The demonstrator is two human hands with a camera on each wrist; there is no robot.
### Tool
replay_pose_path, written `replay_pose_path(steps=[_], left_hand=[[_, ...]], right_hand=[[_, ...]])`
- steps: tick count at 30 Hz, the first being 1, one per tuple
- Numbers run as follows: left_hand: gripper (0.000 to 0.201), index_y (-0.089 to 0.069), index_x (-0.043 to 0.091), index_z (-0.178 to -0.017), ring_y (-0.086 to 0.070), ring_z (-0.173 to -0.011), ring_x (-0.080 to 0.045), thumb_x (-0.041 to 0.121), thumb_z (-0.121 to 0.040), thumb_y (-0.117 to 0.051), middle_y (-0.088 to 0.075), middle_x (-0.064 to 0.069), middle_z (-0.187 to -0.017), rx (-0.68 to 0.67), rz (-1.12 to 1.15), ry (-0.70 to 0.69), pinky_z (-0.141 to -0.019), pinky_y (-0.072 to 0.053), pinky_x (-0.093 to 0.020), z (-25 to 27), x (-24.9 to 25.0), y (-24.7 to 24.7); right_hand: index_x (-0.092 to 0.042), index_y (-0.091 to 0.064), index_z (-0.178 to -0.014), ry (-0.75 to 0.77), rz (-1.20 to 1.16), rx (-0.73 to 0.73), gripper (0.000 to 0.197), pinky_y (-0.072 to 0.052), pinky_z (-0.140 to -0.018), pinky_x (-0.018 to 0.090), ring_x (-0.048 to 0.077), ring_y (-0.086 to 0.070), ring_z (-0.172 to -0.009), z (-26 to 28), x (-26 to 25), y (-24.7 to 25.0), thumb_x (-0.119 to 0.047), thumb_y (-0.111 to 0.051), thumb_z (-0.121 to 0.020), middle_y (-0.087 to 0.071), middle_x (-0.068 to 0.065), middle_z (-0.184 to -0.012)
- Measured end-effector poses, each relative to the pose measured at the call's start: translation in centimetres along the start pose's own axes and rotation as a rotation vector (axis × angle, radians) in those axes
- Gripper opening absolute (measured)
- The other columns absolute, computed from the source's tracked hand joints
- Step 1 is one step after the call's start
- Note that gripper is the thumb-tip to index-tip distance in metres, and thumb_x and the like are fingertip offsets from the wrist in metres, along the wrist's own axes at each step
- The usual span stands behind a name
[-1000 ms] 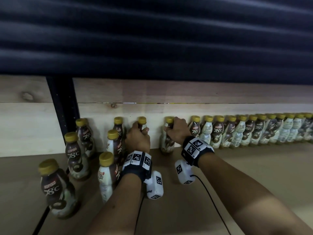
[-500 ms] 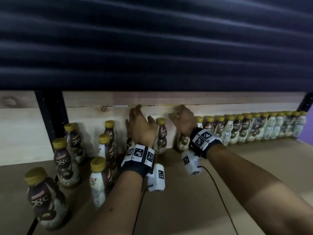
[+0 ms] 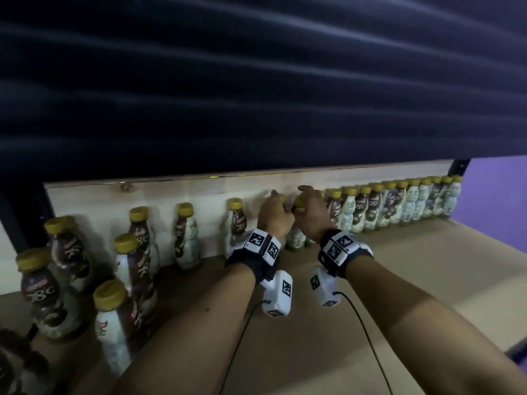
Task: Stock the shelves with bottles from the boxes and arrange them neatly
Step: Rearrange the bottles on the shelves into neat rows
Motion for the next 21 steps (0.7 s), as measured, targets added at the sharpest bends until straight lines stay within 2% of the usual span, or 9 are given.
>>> replay_pose_path(steps=[2,4,6,7,9,12,16,21], left_hand=[[0.067,-0.020,0.002,-0.152,-0.045,-0.130,-0.035,0.008,-0.092,-0.050,-0.046,-0.021,-0.143,0.039,-0.010,0.016,-0.100,-0.041,-0.035,-0.2,-0.5,0.0],[0.058,-0.036,0.000,-0.144,-0.048,-0.126,-0.035,0.009,-0.090,-0.053,-0.051,-0.021,-0.136,0.111,-0.043,-0.016,-0.100,-0.040,-0.035,-0.2,-0.5,0.5],[0.033,-0.061,0.002,-0.118,-0.056,-0.113,-0.034,0.006,-0.086,-0.055,-0.063,-0.019,-0.118,0.175,-0.030,-0.063,-0.094,-0.046,-0.036,0.2,-0.6,0.6],[0.025,-0.065,0.004,-0.108,-0.059,-0.108,-0.033,0.005,-0.085,-0.056,-0.065,-0.016,-0.111,0.193,-0.008,-0.070,-0.091,-0.048,-0.036,0.5,-0.8,0.5],[0.027,-0.059,0.007,-0.114,-0.058,-0.106,-0.032,0.008,-0.087,-0.058,-0.062,-0.016,-0.113,0.191,0.054,-0.048,-0.089,-0.048,-0.037,1.2,-1.5,0.0],[0.034,-0.046,0.009,-0.119,-0.060,-0.099,-0.033,0.010,-0.088,-0.060,-0.062,-0.015,-0.109,0.185,0.120,-0.020,-0.076,-0.045,-0.033,2.2,-2.2,-0.2],[0.028,-0.056,0.010,-0.116,-0.059,-0.106,-0.033,0.014,-0.089,-0.061,-0.064,-0.015,-0.114,0.216,0.139,-0.004,-0.088,-0.049,-0.038,3.8,-2.8,0.5],[0.015,-0.066,0.012,-0.100,-0.064,-0.097,-0.025,0.018,-0.086,-0.067,-0.070,-0.006,-0.100,0.299,0.257,-0.056,-0.085,-0.050,-0.034,7.3,-4.6,3.3]], right_hand=[[-0.005,-0.048,-0.134,0.014,-0.051,0.027,0.058,-0.044,-0.103,0.045,0.033,-0.049,-0.123,0.7,0.7,0.0,0.001,-0.065,-0.079,-0.052,0.019,-0.132],[-0.002,-0.059,-0.117,0.026,-0.066,0.031,0.038,-0.048,-0.094,0.046,0.037,-0.055,-0.111,1.4,1.4,-0.3,-0.001,-0.066,-0.080,-0.059,0.020,-0.118],[-0.003,-0.058,-0.112,0.017,-0.115,-0.002,0.028,-0.050,-0.087,0.043,0.035,-0.059,-0.104,2.4,2.0,-0.7,-0.006,-0.066,-0.084,-0.062,0.018,-0.111],[-0.005,-0.055,-0.116,0.020,-0.163,-0.031,0.030,-0.050,-0.088,0.043,0.033,-0.060,-0.104,2.9,2.1,-0.9,-0.007,-0.064,-0.087,-0.063,0.016,-0.112],[-0.008,-0.050,-0.121,0.054,-0.205,-0.064,0.033,-0.050,-0.085,0.041,0.032,-0.061,-0.103,4.0,2.0,-1.1,-0.007,-0.060,-0.090,-0.063,0.009,-0.110],[-0.010,-0.050,-0.120,0.116,-0.154,-0.067,0.030,-0.047,-0.075,0.032,0.030,-0.062,-0.096,5.0,1.3,-1.0,-0.008,-0.058,-0.091,-0.063,0.005,-0.102],[-0.014,-0.053,-0.121,0.096,-0.114,-0.043,0.033,-0.048,-0.076,0.033,0.029,-0.063,-0.096,6.0,0.5,-0.5,-0.005,-0.058,-0.089,-0.066,0.008,-0.104],[-0.013,-0.061,-0.107,0.117,-0.231,-0.054,0.019,-0.054,-0.082,0.041,0.026,-0.064,-0.094,7.4,-1.8,0.0,-0.011,-0.066,-0.089,-0.069,0.005,-0.097]])
Point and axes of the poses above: each hand's wrist, its own z-axis away from the middle knuckle, its own y-axis out of the back of the hand, x = y × z, the point moved 8 cm from there along -z, towards the middle knuckle
